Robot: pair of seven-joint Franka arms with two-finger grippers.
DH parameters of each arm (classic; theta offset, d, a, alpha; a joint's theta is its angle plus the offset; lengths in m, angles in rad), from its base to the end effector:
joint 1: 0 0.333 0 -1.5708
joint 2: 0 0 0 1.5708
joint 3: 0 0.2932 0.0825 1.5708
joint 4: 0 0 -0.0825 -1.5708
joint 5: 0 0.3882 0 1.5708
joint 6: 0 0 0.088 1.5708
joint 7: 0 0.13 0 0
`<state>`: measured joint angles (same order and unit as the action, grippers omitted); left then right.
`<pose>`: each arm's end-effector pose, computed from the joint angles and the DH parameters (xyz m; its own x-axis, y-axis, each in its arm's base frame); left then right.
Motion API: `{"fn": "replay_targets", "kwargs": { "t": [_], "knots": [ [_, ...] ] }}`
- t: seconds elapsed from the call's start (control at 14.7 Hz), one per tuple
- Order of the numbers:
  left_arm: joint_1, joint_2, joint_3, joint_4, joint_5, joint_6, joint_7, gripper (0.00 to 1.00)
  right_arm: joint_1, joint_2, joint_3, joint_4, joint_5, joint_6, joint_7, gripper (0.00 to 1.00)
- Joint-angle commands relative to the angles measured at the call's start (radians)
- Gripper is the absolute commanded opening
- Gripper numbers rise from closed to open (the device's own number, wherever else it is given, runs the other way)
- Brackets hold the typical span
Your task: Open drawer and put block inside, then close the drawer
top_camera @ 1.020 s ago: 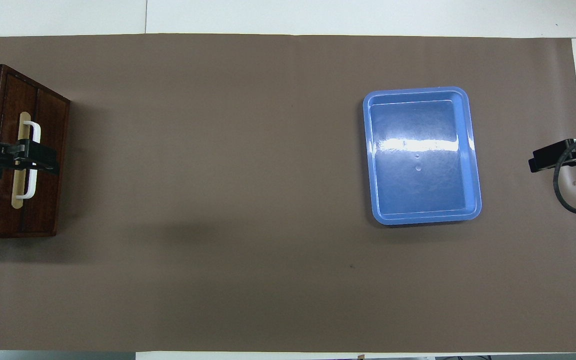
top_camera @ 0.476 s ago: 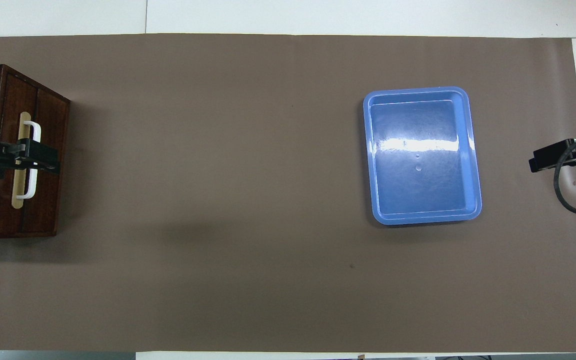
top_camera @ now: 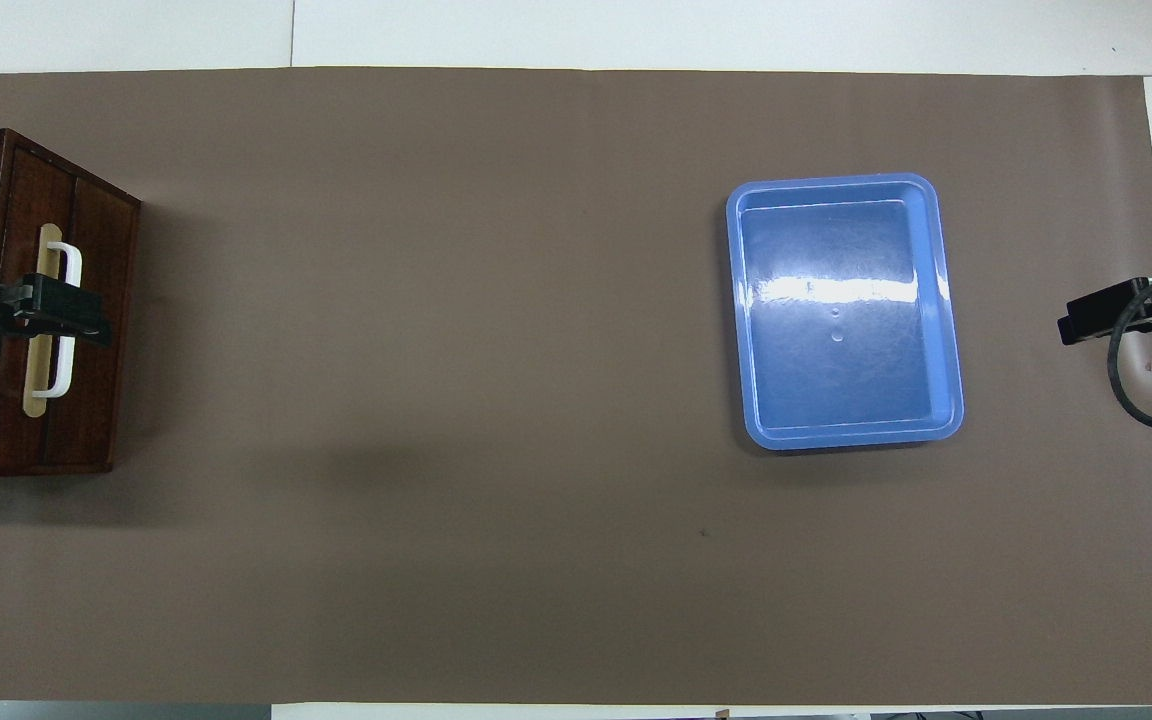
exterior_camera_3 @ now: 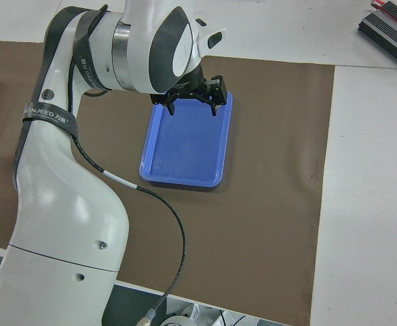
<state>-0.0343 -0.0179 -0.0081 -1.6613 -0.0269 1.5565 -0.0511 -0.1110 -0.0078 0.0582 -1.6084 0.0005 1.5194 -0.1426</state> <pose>0.5461 -0.0267 0.5447 0.9961 0.0085 -0.0880 0.0105 -0.9997 0.0222 0.5471 -0.0287 0.5610 0.9927 0.0898 -0.0803 0.0892 -0.9959 -0.0116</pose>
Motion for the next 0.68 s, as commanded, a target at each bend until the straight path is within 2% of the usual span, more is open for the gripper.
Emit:
{"fn": "replay_targets", "kwargs": {
  "t": [0.0,0.61],
  "knots": [
    [-0.019,0.012,0.019,0.024,-0.016,-0.004,0.016,1.00,-0.016,-0.018,0.014,-0.016,-0.014,-0.004,0.009,1.00],
    [-0.018,0.004,0.013,0.018,-0.013,-0.004,0.016,1.00,-0.027,-0.017,0.014,-0.011,-0.002,0.011,0.000,1.00]
  ]
}}
